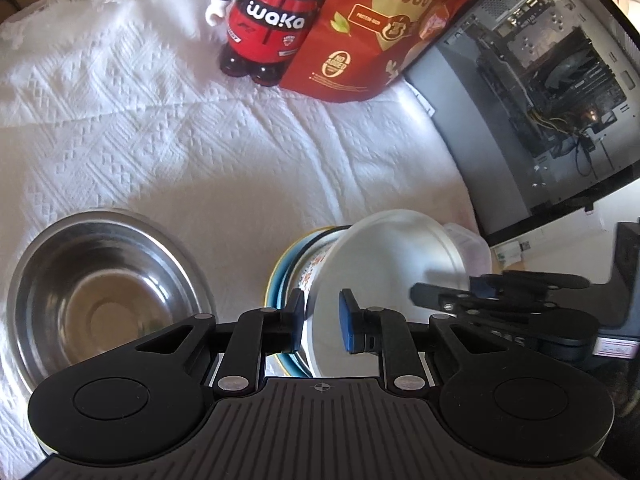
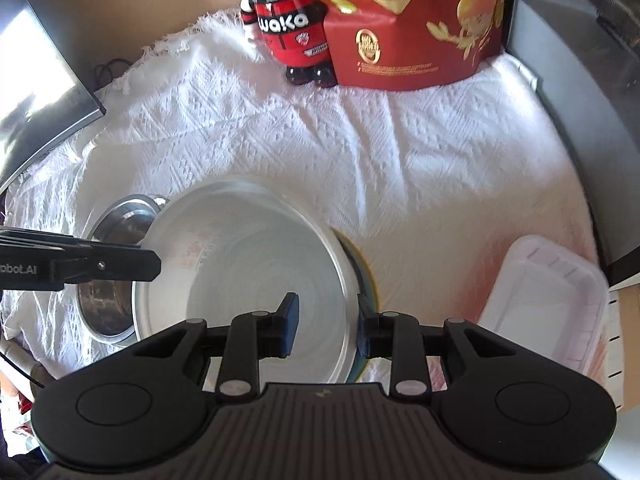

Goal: Organize plates and bowls
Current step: 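Lower the white bowl into the blue bowl with the left tool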

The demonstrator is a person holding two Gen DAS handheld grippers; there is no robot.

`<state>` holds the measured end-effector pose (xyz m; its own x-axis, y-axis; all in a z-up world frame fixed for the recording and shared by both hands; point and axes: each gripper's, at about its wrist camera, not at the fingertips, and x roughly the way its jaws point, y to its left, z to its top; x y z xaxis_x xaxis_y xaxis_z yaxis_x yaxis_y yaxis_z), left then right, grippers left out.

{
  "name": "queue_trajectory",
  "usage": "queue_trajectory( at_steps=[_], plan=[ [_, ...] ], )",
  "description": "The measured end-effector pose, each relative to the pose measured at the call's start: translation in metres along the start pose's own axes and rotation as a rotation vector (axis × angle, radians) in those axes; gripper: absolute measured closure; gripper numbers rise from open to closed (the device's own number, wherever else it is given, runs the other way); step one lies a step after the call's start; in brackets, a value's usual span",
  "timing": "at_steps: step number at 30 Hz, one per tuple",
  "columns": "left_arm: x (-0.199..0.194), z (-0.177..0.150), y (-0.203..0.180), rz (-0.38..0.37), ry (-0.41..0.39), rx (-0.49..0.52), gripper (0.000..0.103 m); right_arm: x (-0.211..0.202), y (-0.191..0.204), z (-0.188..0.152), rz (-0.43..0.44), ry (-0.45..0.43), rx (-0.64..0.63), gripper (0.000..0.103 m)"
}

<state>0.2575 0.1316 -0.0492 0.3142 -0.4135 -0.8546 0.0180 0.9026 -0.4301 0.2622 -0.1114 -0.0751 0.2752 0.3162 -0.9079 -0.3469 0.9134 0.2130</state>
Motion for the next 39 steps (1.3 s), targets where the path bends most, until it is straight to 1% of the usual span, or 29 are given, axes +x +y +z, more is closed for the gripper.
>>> queue_trajectory(
  at_steps=[3, 5, 11, 18, 23, 30, 33, 35, 39],
  plan=[
    [0.003, 0.006, 0.004, -0.004, -0.002, -0.020, 0.083, -0.006, 0.000, 0.000, -0.001, -0.023, -0.002, 0.074],
    [0.004, 0.010, 0.006, 0.007, -0.014, -0.031, 0.083, -0.008, -0.001, 0.002, -0.006, -0.037, 0.004, 0.074],
    [0.004, 0.013, 0.010, 0.020, -0.026, -0.039, 0.083, -0.007, -0.006, 0.007, -0.033, -0.073, 0.029, 0.074],
    [0.005, 0.010, 0.007, 0.041, -0.023, -0.009, 0.083, 0.009, -0.012, 0.007, -0.090, -0.050, 0.054, 0.074],
    [0.007, 0.008, 0.007, 0.046, -0.013, 0.006, 0.083, 0.013, -0.016, -0.001, -0.098, -0.029, 0.075, 0.074],
    [0.009, 0.008, 0.008, 0.046, -0.010, 0.029, 0.082, 0.013, -0.018, -0.003, -0.097, -0.031, 0.086, 0.074],
    [0.009, 0.009, 0.009, 0.027, -0.013, 0.058, 0.082, 0.013, -0.021, -0.004, -0.095, -0.031, 0.097, 0.072],
    [0.011, 0.009, 0.011, 0.014, 0.000, 0.069, 0.082, 0.014, -0.023, -0.004, -0.094, -0.029, 0.105, 0.068],
    [0.019, 0.010, 0.009, 0.038, 0.034, 0.100, 0.082, 0.015, -0.025, -0.006, -0.093, -0.022, 0.124, 0.062]
  ],
)
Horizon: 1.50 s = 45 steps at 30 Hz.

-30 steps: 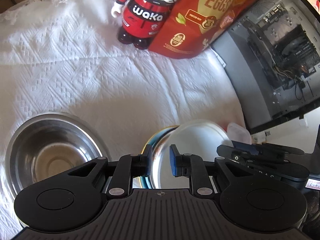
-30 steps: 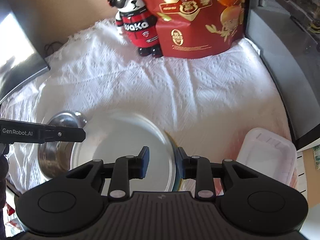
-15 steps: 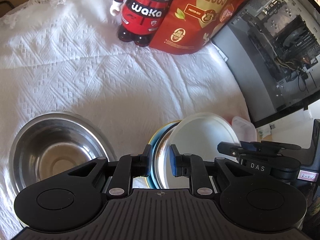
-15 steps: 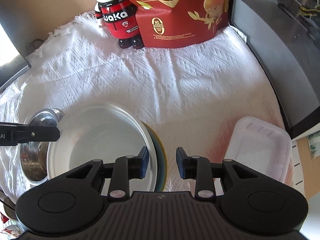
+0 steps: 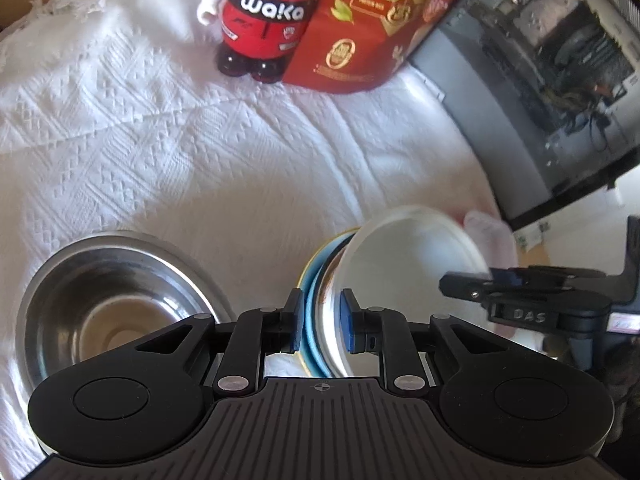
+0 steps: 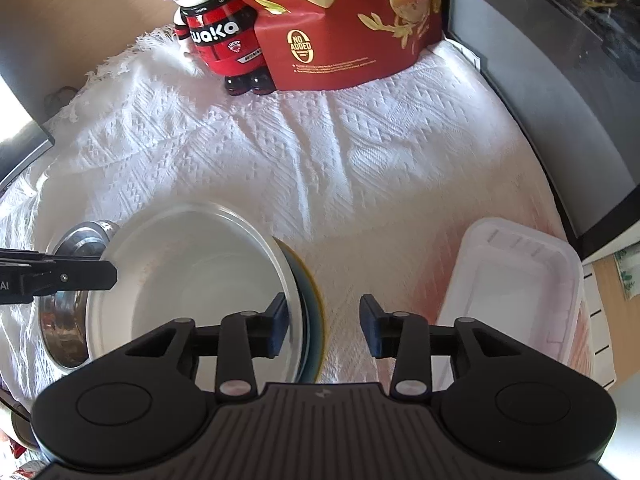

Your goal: Organize plates and bowls

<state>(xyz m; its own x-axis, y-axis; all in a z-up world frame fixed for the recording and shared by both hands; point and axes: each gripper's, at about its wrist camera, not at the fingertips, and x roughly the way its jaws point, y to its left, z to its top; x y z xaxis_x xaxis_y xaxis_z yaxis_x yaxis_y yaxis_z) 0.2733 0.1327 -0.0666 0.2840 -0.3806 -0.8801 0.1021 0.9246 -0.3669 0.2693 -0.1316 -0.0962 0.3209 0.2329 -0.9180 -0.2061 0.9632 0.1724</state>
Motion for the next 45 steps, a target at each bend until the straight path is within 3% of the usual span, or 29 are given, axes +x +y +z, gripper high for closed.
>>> queue_trajectory(
  at_steps=[4, 11, 14, 28, 31, 39, 45],
  plan=[
    [0.011, 0.000, -0.005, 0.025, 0.030, 0.035, 0.082, 0.005, -0.005, -0.005, 0.039, 0.032, 0.042, 0.056],
    [0.025, 0.003, -0.004, 0.049, 0.046, 0.029, 0.081, 0.019, -0.006, -0.018, 0.074, 0.081, 0.072, 0.055],
    [0.032, 0.005, -0.001, 0.061, 0.050, 0.009, 0.073, 0.027, -0.008, -0.022, 0.084, 0.097, 0.092, 0.053],
    [0.065, 0.000, 0.002, 0.031, 0.116, -0.041, 0.068, 0.061, -0.015, -0.018, 0.216, 0.160, 0.179, 0.049],
    [0.068, -0.002, 0.003, 0.022, 0.119, -0.069, 0.064, 0.067, -0.010, -0.019, 0.265, 0.196, 0.179, 0.042],
    [0.070, -0.004, 0.003, 0.059, 0.144, -0.167, 0.057, 0.072, -0.009, -0.009, 0.301, 0.225, 0.141, 0.041],
    [0.070, -0.003, 0.013, 0.023, 0.116, -0.243, 0.057, 0.079, -0.007, 0.022, 0.316, 0.191, 0.081, 0.041]
  ],
)
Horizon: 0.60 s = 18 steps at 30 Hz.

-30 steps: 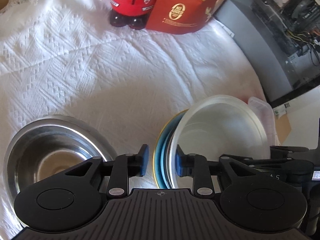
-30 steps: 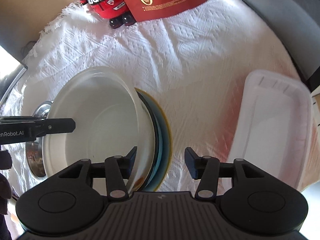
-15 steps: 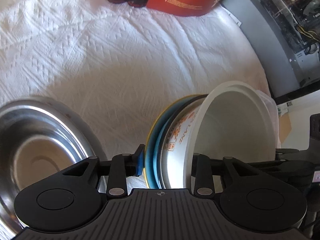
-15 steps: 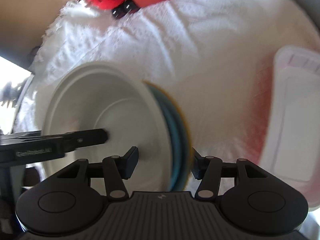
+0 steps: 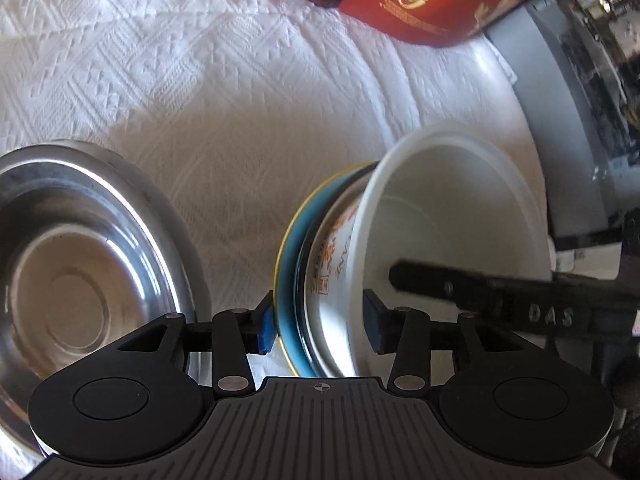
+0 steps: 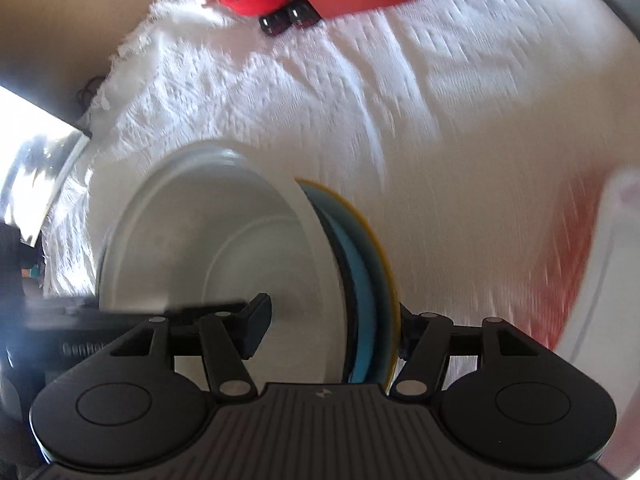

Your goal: Organize plates and bowls

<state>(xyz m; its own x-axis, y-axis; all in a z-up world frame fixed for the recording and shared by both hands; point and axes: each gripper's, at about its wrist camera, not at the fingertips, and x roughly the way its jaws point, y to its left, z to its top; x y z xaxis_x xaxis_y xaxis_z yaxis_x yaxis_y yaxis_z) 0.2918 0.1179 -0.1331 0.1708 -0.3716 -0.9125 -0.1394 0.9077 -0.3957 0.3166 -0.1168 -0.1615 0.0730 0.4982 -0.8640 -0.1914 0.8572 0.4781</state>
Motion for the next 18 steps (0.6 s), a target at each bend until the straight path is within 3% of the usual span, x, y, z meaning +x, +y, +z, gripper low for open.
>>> queue_trajectory(
  at_steps=[9, 18],
  plan=[
    [-0.002, 0.005, -0.019, 0.036, -0.065, 0.020, 0.055, 0.002, 0.000, 0.031, -0.028, -0.020, -0.123, 0.041],
    [0.001, -0.001, -0.017, 0.066, -0.072, 0.011, 0.055, 0.008, -0.008, 0.030, 0.013, 0.024, -0.104, 0.041]
  ],
)
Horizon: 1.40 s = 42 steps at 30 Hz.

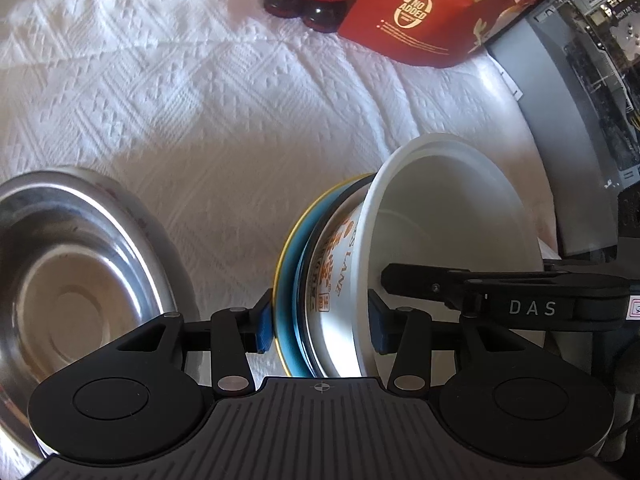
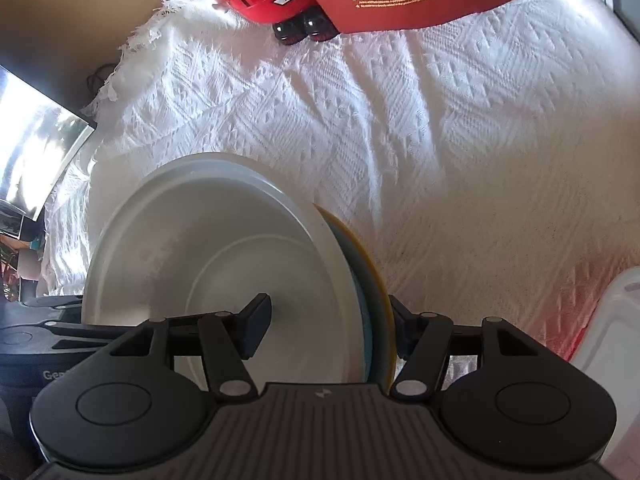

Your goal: Organize plates and bowls

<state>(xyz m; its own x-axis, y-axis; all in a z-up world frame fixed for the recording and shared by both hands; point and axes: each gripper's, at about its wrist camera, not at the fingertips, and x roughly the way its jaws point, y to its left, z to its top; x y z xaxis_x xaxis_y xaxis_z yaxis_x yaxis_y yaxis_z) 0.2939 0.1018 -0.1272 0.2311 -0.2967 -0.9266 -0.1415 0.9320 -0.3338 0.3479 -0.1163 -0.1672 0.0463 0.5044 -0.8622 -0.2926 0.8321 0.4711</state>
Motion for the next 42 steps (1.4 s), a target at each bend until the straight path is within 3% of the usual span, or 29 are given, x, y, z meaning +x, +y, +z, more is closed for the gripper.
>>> queue_trajectory(
  at_steps=[20, 26, 33, 42],
  plan=[
    [-0.023, -0.018, 0.014, -0.095, -0.091, 0.023, 0.056, -0.025, 0.020, -0.031, -0.269, -0.107, 0.081, 0.041],
    [-0.030, -0.025, 0.007, -0.040, -0.129, -0.044, 0.056, -0.033, 0.018, -0.023, -0.220, -0.101, -0.022, 0.041],
    [-0.030, -0.030, -0.003, 0.029, -0.170, -0.103, 0.056, -0.019, 0.013, -0.014, -0.173, -0.026, -0.160, 0.041],
    [-0.039, -0.039, 0.000, 0.033, -0.227, -0.206, 0.056, -0.017, 0.011, -0.010, -0.122, 0.028, -0.281, 0.040]
  ],
)
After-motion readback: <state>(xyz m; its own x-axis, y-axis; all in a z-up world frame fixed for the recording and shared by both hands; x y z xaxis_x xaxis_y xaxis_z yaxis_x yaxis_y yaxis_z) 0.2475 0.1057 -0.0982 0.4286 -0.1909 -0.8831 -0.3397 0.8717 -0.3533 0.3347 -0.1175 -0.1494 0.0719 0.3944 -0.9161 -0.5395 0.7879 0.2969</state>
